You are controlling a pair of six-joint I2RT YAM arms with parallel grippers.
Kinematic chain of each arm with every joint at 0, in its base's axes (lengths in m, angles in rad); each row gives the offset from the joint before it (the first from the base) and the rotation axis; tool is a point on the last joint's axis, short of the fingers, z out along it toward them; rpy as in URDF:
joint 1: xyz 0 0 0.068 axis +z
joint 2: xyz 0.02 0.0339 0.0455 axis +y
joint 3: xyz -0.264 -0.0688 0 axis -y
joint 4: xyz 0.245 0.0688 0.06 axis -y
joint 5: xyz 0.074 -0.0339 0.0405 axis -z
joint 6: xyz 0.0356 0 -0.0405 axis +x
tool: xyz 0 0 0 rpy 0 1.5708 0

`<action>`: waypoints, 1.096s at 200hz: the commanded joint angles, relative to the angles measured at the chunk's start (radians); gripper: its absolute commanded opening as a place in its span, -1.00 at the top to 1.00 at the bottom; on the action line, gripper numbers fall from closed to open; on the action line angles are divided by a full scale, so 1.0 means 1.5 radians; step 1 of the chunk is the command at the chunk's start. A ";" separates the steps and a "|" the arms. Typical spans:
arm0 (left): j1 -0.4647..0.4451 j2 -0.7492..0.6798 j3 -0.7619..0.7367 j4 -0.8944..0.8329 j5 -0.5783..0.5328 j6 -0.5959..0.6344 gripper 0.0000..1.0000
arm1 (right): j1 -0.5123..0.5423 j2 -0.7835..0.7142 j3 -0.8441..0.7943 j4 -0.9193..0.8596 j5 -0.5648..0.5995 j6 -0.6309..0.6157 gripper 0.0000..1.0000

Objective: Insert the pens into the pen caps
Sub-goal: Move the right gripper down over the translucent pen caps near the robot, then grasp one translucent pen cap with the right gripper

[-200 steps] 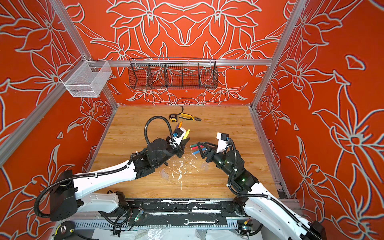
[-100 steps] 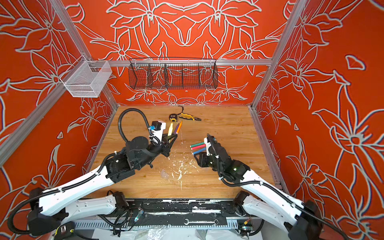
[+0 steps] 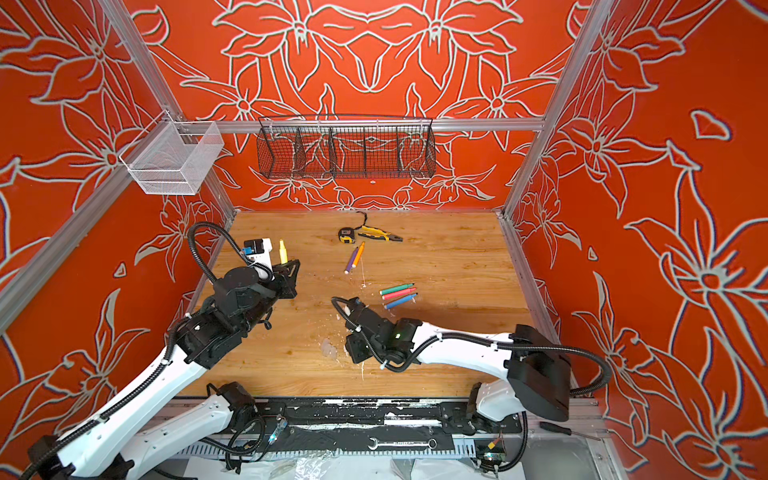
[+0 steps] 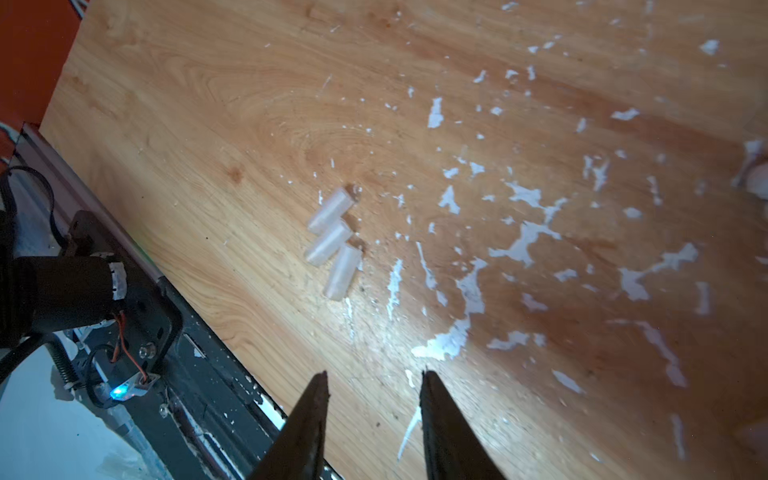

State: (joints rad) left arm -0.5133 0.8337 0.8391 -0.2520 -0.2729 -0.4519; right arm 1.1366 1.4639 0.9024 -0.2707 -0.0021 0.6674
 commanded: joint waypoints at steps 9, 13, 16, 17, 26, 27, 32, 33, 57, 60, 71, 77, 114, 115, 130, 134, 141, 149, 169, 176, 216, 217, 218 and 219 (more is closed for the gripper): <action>0.047 -0.017 -0.018 0.026 0.078 -0.065 1.00 | 0.018 0.083 0.062 -0.017 0.028 0.006 0.23; 0.053 -0.017 -0.021 0.031 0.089 -0.068 1.00 | 0.021 0.096 0.074 -0.021 0.027 0.005 0.23; 0.056 -0.017 -0.022 0.032 0.095 -0.069 1.00 | 0.023 0.104 0.081 -0.023 0.027 0.004 0.23; 0.056 -0.017 -0.022 0.032 0.097 -0.069 1.00 | 0.024 0.107 0.083 -0.023 0.026 0.003 0.23; 0.062 -0.015 -0.023 0.035 0.103 -0.071 1.00 | 0.027 0.132 0.103 -0.026 0.023 0.001 0.23; 0.062 -0.014 -0.023 0.035 0.103 -0.071 1.00 | 0.027 0.135 0.106 -0.026 0.022 0.000 0.23; 0.063 -0.013 -0.023 0.035 0.102 -0.069 1.00 | 0.028 0.149 0.115 -0.026 0.021 -0.001 0.23; 0.063 -0.013 -0.023 0.034 0.102 -0.070 1.00 | 0.029 0.151 0.117 -0.026 0.020 -0.002 0.23; 0.068 -0.007 -0.020 0.032 0.105 -0.070 1.00 | 0.030 0.209 0.169 -0.044 0.020 -0.006 0.23; 0.068 -0.007 -0.021 0.032 0.106 -0.069 1.00 | 0.030 0.216 0.177 -0.049 0.020 -0.007 0.23; 0.068 -0.010 -0.021 0.032 0.107 -0.067 1.00 | 0.030 0.241 0.203 -0.069 0.025 -0.010 0.23; 0.068 -0.012 -0.021 0.031 0.105 -0.065 1.00 | 0.030 0.252 0.216 -0.084 0.030 -0.011 0.23; 0.070 -0.028 -0.027 0.027 0.091 -0.061 1.00 | 0.033 0.306 0.281 -0.153 0.052 -0.019 0.30; 0.070 -0.029 -0.027 0.027 0.090 -0.061 1.00 | 0.033 0.306 0.281 -0.153 0.054 -0.019 0.30; 0.070 -0.034 -0.027 0.023 0.086 -0.059 1.00 | 0.034 0.310 0.288 -0.164 0.058 -0.021 0.31; 0.070 -0.036 -0.027 0.022 0.084 -0.059 1.00 | 0.035 0.309 0.288 -0.167 0.059 -0.021 0.32; 0.070 -0.039 -0.028 0.020 0.082 -0.059 1.00 | 0.036 0.308 0.288 -0.170 0.062 -0.021 0.32; 0.070 -0.042 -0.027 0.018 0.079 -0.058 1.00 | 0.036 0.307 0.288 -0.176 0.067 -0.020 0.32; 0.070 -0.052 -0.030 0.016 0.076 -0.058 1.00 | 0.040 0.311 0.286 -0.183 0.070 -0.019 0.32; 0.070 -0.055 -0.031 0.017 0.074 -0.058 1.00 | 0.043 0.314 0.288 -0.184 0.070 -0.018 0.32; 0.070 -0.057 -0.035 0.022 0.074 -0.059 1.00 | 0.052 0.339 0.289 -0.185 0.075 -0.013 0.32; 0.070 -0.057 -0.035 0.022 0.075 -0.059 1.00 | 0.052 0.339 0.289 -0.185 0.075 -0.013 0.32; 0.070 -0.056 -0.035 0.022 0.075 -0.059 1.00 | 0.053 0.340 0.289 -0.185 0.076 -0.012 0.32; 0.070 -0.056 -0.035 0.022 0.075 -0.059 1.00 | 0.053 0.341 0.289 -0.185 0.075 -0.012 0.32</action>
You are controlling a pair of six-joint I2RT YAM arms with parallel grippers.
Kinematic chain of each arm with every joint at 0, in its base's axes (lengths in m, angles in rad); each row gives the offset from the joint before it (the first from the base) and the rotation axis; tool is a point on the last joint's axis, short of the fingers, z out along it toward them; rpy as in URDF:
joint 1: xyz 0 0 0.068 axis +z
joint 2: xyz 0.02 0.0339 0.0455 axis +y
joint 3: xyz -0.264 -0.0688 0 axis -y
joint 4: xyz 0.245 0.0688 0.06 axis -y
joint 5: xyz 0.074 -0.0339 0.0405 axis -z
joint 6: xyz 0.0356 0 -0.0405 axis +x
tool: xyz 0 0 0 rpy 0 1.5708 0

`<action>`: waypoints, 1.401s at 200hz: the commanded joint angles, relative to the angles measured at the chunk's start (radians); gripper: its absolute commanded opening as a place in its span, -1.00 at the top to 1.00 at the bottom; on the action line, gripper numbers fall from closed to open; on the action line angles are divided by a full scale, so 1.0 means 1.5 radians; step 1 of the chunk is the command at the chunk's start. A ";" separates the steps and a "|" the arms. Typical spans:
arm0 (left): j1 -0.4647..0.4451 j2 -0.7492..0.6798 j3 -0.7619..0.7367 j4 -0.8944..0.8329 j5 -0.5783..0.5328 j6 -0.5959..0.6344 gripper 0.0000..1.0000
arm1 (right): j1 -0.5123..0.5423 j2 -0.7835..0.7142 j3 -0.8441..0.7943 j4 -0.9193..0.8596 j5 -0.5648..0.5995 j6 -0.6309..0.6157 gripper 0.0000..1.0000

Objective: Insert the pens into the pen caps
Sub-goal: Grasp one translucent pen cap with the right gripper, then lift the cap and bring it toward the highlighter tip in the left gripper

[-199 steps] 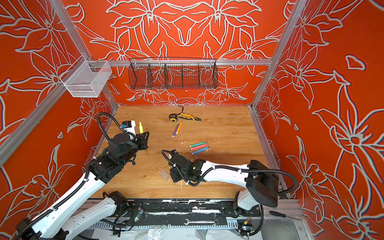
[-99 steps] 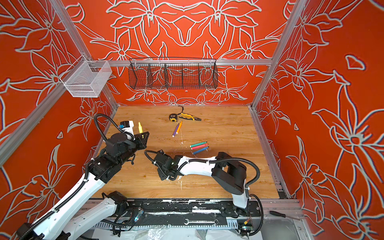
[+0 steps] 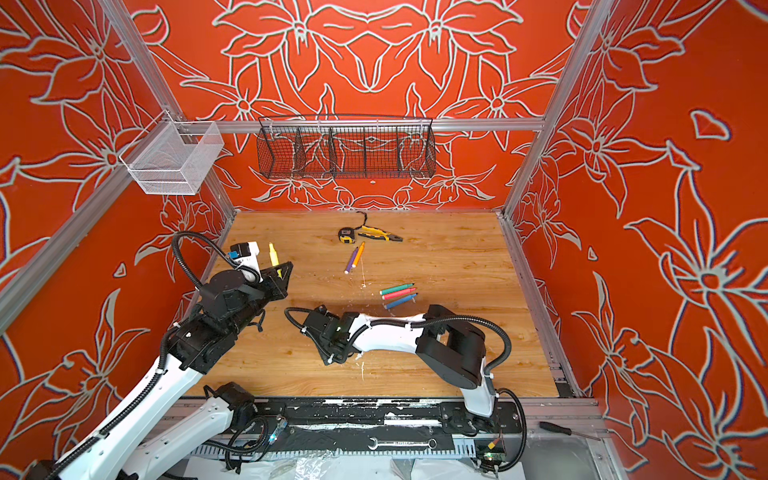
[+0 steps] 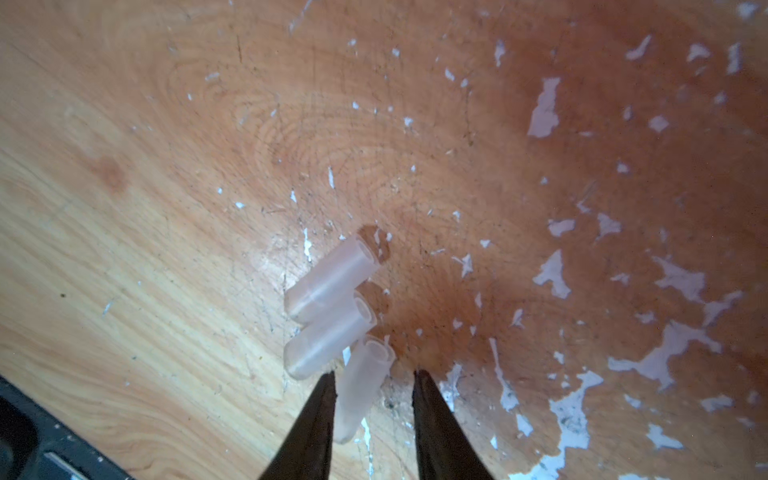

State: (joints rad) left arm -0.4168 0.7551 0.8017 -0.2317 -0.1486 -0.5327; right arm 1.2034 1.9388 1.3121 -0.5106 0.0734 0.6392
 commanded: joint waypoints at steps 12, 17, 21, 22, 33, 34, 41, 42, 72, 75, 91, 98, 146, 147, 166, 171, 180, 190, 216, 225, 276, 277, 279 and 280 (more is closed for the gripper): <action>0.007 -0.002 -0.010 0.009 -0.007 -0.005 1.00 | 0.011 0.030 0.018 -0.026 0.026 0.008 0.32; 0.007 -0.002 -0.010 0.009 -0.006 -0.006 1.00 | 0.011 0.033 0.019 -0.026 0.026 0.008 0.33; 0.006 -0.002 -0.010 0.009 -0.006 -0.004 1.00 | 0.011 0.034 0.020 -0.026 0.027 0.008 0.33; 0.006 -0.002 -0.010 0.009 -0.006 -0.005 1.00 | 0.011 0.034 0.020 -0.026 0.027 0.008 0.34; 0.007 -0.003 -0.011 0.008 -0.005 -0.005 1.00 | 0.013 0.036 0.021 -0.029 0.029 0.009 0.35; 0.007 -0.004 -0.011 0.008 -0.005 -0.005 1.00 | 0.013 0.036 0.021 -0.029 0.030 0.009 0.35; 0.007 -0.006 -0.011 0.008 -0.004 -0.005 1.00 | 0.014 0.037 0.021 -0.031 0.034 0.011 0.37; 0.007 -0.006 -0.011 0.008 -0.004 -0.005 1.00 | 0.014 0.037 0.021 -0.032 0.035 0.011 0.38; 0.007 -0.016 -0.015 0.010 -0.004 -0.004 1.00 | 0.014 0.043 0.020 -0.041 0.050 0.016 0.44; 0.007 -0.017 -0.015 0.011 -0.004 -0.004 1.00 | 0.015 0.045 0.020 -0.041 0.051 0.017 0.44; 0.007 -0.019 -0.017 0.012 -0.002 -0.003 1.00 | 0.015 0.053 0.023 -0.046 0.053 0.018 0.45; 0.007 -0.018 -0.018 0.014 0.000 0.000 1.00 | 0.014 0.057 0.025 -0.047 0.054 0.018 0.46; 0.007 -0.020 -0.020 0.017 0.003 0.007 1.00 | 0.015 0.053 0.013 -0.042 0.058 0.023 0.79; 0.007 -0.021 -0.020 0.017 0.003 0.007 1.00 | 0.015 0.052 0.013 -0.042 0.058 0.022 0.80; 0.007 -0.024 -0.021 0.020 0.006 0.013 1.00 | 0.014 0.035 0.001 -0.035 0.070 0.023 0.86; 0.007 -0.024 -0.021 0.022 0.010 0.016 1.00 | 0.015 0.029 -0.004 -0.034 0.074 0.023 0.87; 0.007 -0.026 -0.023 0.027 0.019 0.019 1.00 | 0.013 0.013 -0.013 -0.029 0.083 0.021 0.87; 0.007 -0.027 -0.027 0.034 0.030 0.020 1.00 | 0.011 -0.010 -0.026 -0.025 0.097 0.021 0.89; 0.007 -0.015 -0.021 0.042 0.055 0.022 1.00 | -0.014 -0.096 -0.087 0.032 0.098 0.003 0.98; 0.007 -0.007 -0.012 0.038 0.071 0.032 1.00 | -0.029 -0.134 -0.114 0.061 0.094 -0.009 0.98; 0.007 0.015 0.003 0.048 0.114 0.049 1.00 | -0.188 -0.324 -0.217 0.201 0.057 -0.069 1.00; 0.006 0.015 0.003 0.049 0.114 0.050 1.00 | -0.191 -0.327 -0.218 0.205 0.057 -0.071 1.00; 0.007 0.015 0.003 0.049 0.115 0.050 1.00 | -0.195 -0.331 -0.219 0.210 0.057 -0.075 1.00; 0.007 0.015 0.003 0.050 0.116 0.051 1.00 | -0.198 -0.333 -0.219 0.211 0.056 -0.076 1.00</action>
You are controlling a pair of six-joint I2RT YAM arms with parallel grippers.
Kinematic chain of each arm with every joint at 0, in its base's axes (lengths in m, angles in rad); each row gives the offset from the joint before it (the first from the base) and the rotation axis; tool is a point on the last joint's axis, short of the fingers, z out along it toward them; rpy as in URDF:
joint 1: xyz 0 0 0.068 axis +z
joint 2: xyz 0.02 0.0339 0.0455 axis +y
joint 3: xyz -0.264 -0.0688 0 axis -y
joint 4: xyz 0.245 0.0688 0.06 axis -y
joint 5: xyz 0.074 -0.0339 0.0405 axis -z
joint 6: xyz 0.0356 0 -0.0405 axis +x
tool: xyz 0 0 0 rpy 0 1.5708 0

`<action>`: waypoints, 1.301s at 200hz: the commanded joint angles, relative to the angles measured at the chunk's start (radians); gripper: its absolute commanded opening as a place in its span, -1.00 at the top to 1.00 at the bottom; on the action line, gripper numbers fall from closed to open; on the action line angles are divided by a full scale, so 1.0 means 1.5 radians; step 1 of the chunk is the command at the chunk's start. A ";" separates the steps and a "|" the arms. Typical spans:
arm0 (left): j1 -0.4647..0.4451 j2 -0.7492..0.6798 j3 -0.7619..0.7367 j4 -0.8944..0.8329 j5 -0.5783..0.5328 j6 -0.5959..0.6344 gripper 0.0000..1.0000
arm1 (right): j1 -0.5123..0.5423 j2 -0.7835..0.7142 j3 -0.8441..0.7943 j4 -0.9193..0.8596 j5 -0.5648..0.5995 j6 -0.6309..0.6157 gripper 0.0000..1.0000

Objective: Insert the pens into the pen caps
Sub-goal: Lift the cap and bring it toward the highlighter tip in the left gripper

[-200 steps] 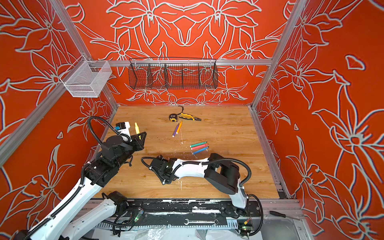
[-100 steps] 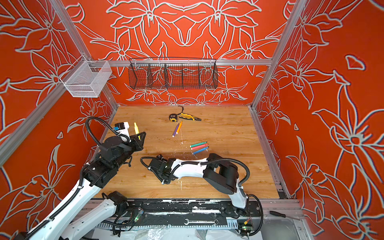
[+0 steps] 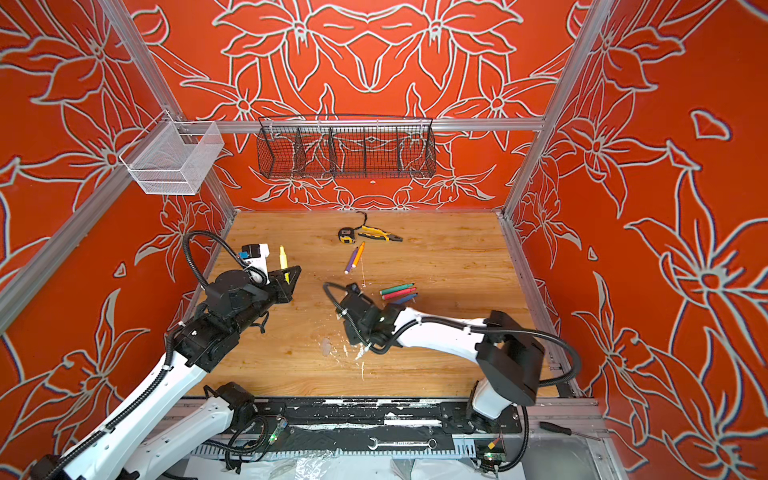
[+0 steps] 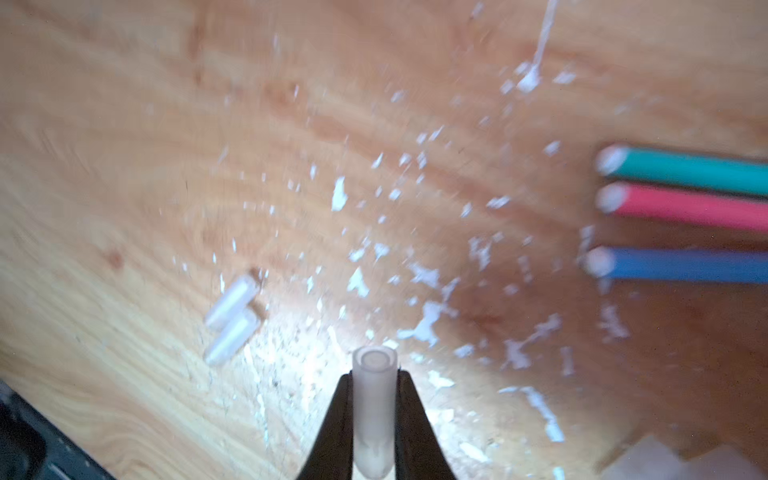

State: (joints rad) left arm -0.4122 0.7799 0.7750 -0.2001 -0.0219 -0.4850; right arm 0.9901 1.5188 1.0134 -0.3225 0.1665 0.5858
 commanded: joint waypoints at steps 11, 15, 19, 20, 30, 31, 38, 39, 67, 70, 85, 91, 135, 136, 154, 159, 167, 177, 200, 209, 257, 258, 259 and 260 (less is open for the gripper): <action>0.004 0.000 0.019 0.038 0.031 0.025 1.00 | -0.083 -0.077 -0.021 0.115 0.002 -0.062 1.00; 0.003 0.001 0.019 0.042 0.030 0.027 1.00 | -0.091 -0.083 -0.021 0.128 0.006 -0.071 1.00; 0.004 0.003 0.018 0.048 0.031 0.031 1.00 | -0.098 -0.087 -0.021 0.139 0.010 -0.084 1.00; 0.004 0.004 0.018 0.050 0.031 0.032 1.00 | -0.099 -0.088 -0.021 0.142 0.012 -0.085 1.00; 0.004 0.014 0.019 0.069 0.034 0.042 1.00 | -0.117 -0.094 -0.018 0.177 0.024 -0.106 1.00; 0.004 0.014 0.020 0.071 0.034 0.043 1.00 | -0.119 -0.094 -0.018 0.181 0.025 -0.109 1.00; 0.004 0.026 0.026 0.083 0.041 0.053 1.00 | -0.130 -0.095 -0.015 0.209 0.028 -0.120 1.00; 0.004 0.028 0.028 0.085 0.042 0.055 1.00 | -0.132 -0.095 -0.015 0.213 0.028 -0.121 1.00; 0.004 0.088 0.104 0.094 0.103 0.088 1.00 | -0.159 -0.108 0.002 0.275 0.003 -0.153 1.00; 0.003 0.093 0.112 0.094 0.115 0.090 1.00 | -0.158 -0.113 0.002 0.276 0.002 -0.154 1.00; 0.003 0.113 0.133 0.119 0.187 0.091 1.00 | -0.159 -0.153 -0.010 0.272 0.004 -0.146 1.00; 0.002 0.118 0.131 0.142 0.222 0.088 1.00 | -0.159 -0.175 -0.022 0.271 0.007 -0.138 1.00; -0.038 0.205 0.217 0.088 0.417 0.187 1.00 | -0.159 -0.411 -0.181 0.292 0.019 -0.063 1.00; -0.041 0.207 0.219 0.085 0.416 0.191 1.00 | -0.158 -0.417 -0.184 0.294 0.020 -0.061 1.00; -0.098 0.236 0.239 0.051 0.363 0.259 1.00 | -0.158 -0.519 -0.270 0.316 0.039 -0.031 1.00; -0.114 0.248 0.244 0.045 0.345 0.274 1.00 | -0.158 -0.543 -0.290 0.315 0.049 -0.025 1.00; -0.138 0.263 0.254 0.035 0.330 0.297 1.00 | -0.158 -0.575 -0.315 0.313 0.060 -0.017 1.00; -0.164 0.283 0.265 0.023 0.332 0.331 1.00 | -0.158 -0.607 -0.333 0.303 0.073 -0.011 1.00; -0.220 0.312 0.275 -0.012 0.313 0.430 1.00 | -0.159 -0.644 -0.340 0.300 0.068 -0.001 1.00; -0.232 0.315 0.268 -0.006 0.305 0.456 1.00 | -0.160 -0.641 -0.335 0.308 0.058 -0.002 1.00; -0.233 0.277 0.218 0.068 0.315 0.430 1.00 | -0.159 -0.607 -0.286 0.329 0.036 -0.035 1.00; -0.233 0.277 0.218 0.066 0.318 0.431 1.00 | -0.159 -0.607 -0.284 0.330 0.036 -0.036 1.00; -0.233 0.277 0.218 0.065 0.321 0.432 1.00 | -0.159 -0.607 -0.284 0.331 0.036 -0.036 1.00; -0.233 0.276 0.219 0.063 0.323 0.433 1.00 | -0.159 -0.606 -0.282 0.333 0.036 -0.036 1.00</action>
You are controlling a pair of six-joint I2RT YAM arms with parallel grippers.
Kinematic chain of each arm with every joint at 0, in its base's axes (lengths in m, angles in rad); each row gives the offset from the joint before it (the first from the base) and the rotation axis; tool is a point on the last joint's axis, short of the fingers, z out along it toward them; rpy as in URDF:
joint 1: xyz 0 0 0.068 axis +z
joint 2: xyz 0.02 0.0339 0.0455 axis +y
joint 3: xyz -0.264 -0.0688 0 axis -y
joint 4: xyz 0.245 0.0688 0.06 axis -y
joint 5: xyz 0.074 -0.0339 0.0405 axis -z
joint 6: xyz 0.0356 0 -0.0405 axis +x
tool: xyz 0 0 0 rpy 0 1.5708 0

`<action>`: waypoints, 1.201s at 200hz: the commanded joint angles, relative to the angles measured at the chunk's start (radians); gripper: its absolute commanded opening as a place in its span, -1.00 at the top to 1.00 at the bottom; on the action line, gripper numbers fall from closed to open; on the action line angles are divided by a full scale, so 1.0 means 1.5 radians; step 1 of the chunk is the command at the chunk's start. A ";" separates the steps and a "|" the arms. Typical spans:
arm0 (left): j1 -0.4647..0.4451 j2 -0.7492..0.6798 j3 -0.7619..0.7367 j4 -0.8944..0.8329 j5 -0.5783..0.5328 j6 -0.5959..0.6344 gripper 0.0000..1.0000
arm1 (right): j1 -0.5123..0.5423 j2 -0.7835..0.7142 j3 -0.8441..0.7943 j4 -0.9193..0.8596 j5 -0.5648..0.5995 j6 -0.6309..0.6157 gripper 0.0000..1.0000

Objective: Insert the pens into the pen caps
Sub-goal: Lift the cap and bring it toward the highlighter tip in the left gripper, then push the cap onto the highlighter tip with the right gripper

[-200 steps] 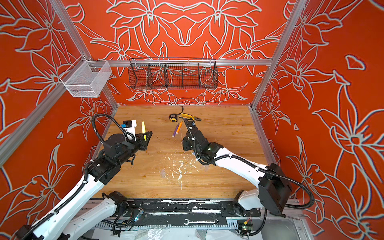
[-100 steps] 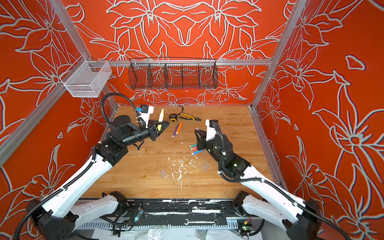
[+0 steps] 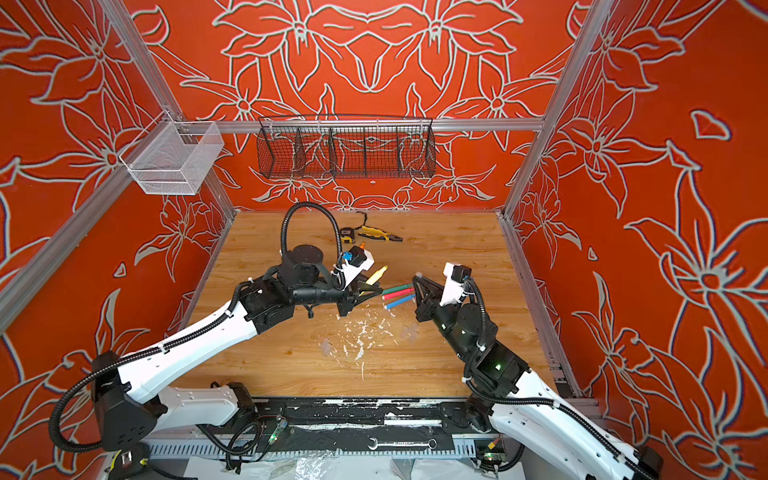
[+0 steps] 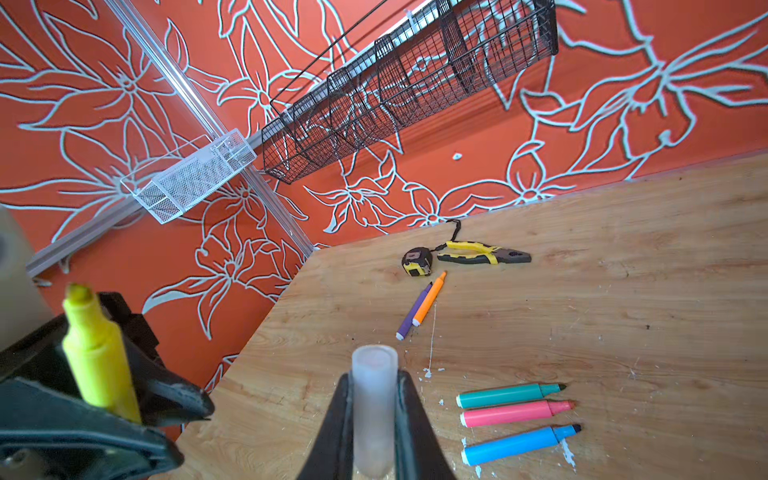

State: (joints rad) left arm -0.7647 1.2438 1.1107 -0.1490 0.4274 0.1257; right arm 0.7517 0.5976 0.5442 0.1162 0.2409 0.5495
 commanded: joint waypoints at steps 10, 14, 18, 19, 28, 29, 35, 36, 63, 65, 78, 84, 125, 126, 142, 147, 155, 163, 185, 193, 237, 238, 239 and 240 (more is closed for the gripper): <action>0.002 -0.034 -0.002 0.014 0.039 0.032 1.00 | 0.000 0.017 0.044 0.060 -0.025 -0.015 1.00; 0.002 -0.034 -0.001 0.011 0.038 0.032 1.00 | 0.000 0.022 0.050 0.070 -0.034 -0.018 1.00; 0.002 -0.034 -0.002 0.011 0.034 0.031 1.00 | 0.000 0.029 0.056 0.080 -0.044 -0.021 1.00; 0.002 -0.034 -0.002 0.012 0.033 0.030 1.00 | 0.000 0.030 0.057 0.083 -0.047 -0.022 1.00; 0.001 -0.032 -0.005 0.020 0.024 0.026 1.00 | 0.000 0.050 0.074 0.108 -0.074 -0.028 1.00; 0.001 -0.032 -0.005 0.021 0.023 0.026 1.00 | 0.000 0.052 0.075 0.111 -0.076 -0.029 1.00; 0.002 -0.030 -0.005 0.023 0.019 0.024 1.00 | 0.000 0.069 0.089 0.128 -0.094 -0.032 1.00; 0.002 -0.030 -0.004 0.023 0.019 0.024 1.00 | 0.000 0.072 0.091 0.129 -0.097 -0.032 1.00; 0.002 -0.017 0.001 0.034 0.019 0.003 1.00 | 0.000 0.146 0.159 0.153 -0.166 -0.032 1.00; 0.002 -0.016 0.002 0.035 0.020 0.001 1.00 | 0.000 0.150 0.161 0.155 -0.170 -0.030 1.00; 0.002 -0.009 0.005 0.038 0.021 -0.006 1.00 | 0.001 0.164 0.168 0.183 -0.196 -0.026 1.00; 0.002 -0.007 0.006 0.038 0.020 -0.007 1.00 | 0.001 0.169 0.169 0.198 -0.203 -0.022 1.00; 0.002 -0.004 -0.002 0.054 0.013 -0.015 1.00 | 0.001 0.171 0.159 0.235 -0.154 -0.006 1.00; 0.002 -0.004 -0.002 0.055 0.014 -0.015 1.00 | 0.001 0.172 0.158 0.238 -0.152 -0.006 1.00; 0.002 -0.003 -0.001 0.059 0.007 -0.022 1.00 | 0.001 0.175 0.150 0.259 -0.125 0.016 1.00; 0.002 -0.001 0.001 0.059 0.006 -0.022 1.00 | 0.000 0.176 0.147 0.264 -0.121 0.022 1.00; 0.002 0.000 0.001 0.059 0.002 -0.022 1.00 | 0.001 0.177 0.141 0.279 -0.120 0.032 1.00; 0.002 0.001 0.004 0.060 -0.003 -0.024 1.00 | 0.000 0.176 0.134 0.295 -0.123 0.041 1.00; 0.002 0.000 0.000 0.066 -0.012 -0.028 1.00 | 0.001 0.158 0.113 0.305 -0.129 0.058 1.00; 0.001 0.000 -0.002 0.067 -0.014 -0.028 1.00 | 0.001 0.150 0.103 0.311 -0.131 0.068 1.00; 0.002 -0.007 -0.004 0.068 -0.029 -0.033 1.00 | 0.001 0.149 0.061 0.382 -0.180 0.101 1.00; 0.002 -0.008 -0.004 0.068 -0.029 -0.033 1.00 | 0.001 0.149 0.061 0.382 -0.181 0.101 1.00; 0.002 -0.008 -0.004 0.068 -0.029 -0.033 1.00 | 0.001 0.149 0.061 0.383 -0.181 0.102 1.00; 0.002 -0.008 -0.004 0.068 -0.029 -0.033 1.00 | 0.001 0.150 0.061 0.383 -0.182 0.102 1.00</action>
State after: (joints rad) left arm -0.7631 1.2385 1.1011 -0.0864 0.3988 0.0803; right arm 0.7517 0.8207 0.6445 0.5980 0.0143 0.6502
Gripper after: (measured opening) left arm 0.152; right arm 0.164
